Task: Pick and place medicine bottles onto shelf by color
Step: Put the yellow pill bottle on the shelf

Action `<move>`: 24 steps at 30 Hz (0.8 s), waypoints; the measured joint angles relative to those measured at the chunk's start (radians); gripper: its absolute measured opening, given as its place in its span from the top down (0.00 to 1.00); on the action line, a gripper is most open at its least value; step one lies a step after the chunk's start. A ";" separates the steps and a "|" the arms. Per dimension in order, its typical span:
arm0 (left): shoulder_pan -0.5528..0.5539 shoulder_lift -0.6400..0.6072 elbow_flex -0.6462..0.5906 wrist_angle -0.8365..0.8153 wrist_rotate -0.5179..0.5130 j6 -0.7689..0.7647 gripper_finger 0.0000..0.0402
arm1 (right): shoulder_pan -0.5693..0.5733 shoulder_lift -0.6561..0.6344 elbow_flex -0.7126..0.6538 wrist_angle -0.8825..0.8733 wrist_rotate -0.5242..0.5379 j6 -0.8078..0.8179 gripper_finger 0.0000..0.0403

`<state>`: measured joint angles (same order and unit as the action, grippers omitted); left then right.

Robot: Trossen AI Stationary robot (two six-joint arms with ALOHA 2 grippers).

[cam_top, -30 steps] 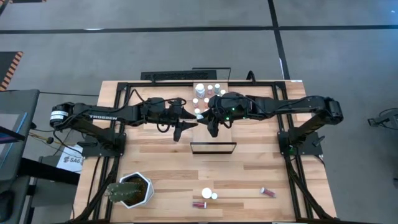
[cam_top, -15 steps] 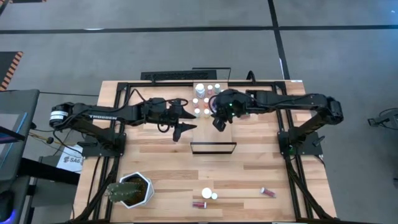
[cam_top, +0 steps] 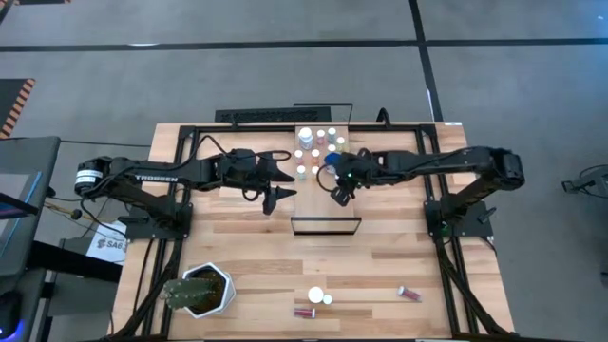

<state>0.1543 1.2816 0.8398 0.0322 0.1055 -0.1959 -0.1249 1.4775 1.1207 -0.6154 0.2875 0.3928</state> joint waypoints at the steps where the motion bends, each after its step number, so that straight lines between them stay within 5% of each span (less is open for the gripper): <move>1: 0.000 0.000 0.000 0.001 -0.006 0.000 0.51 | 0.000 0.000 -0.018 0.018 0.000 0.003 0.67; 24: 0.000 0.000 0.000 0.003 -0.042 -0.011 0.51 | -0.002 0.000 -0.311 0.509 0.003 0.051 0.67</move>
<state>0.1543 1.2816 0.8398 0.0350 0.0631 -0.2070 -0.1268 1.4773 0.8094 -0.1063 0.2904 0.4435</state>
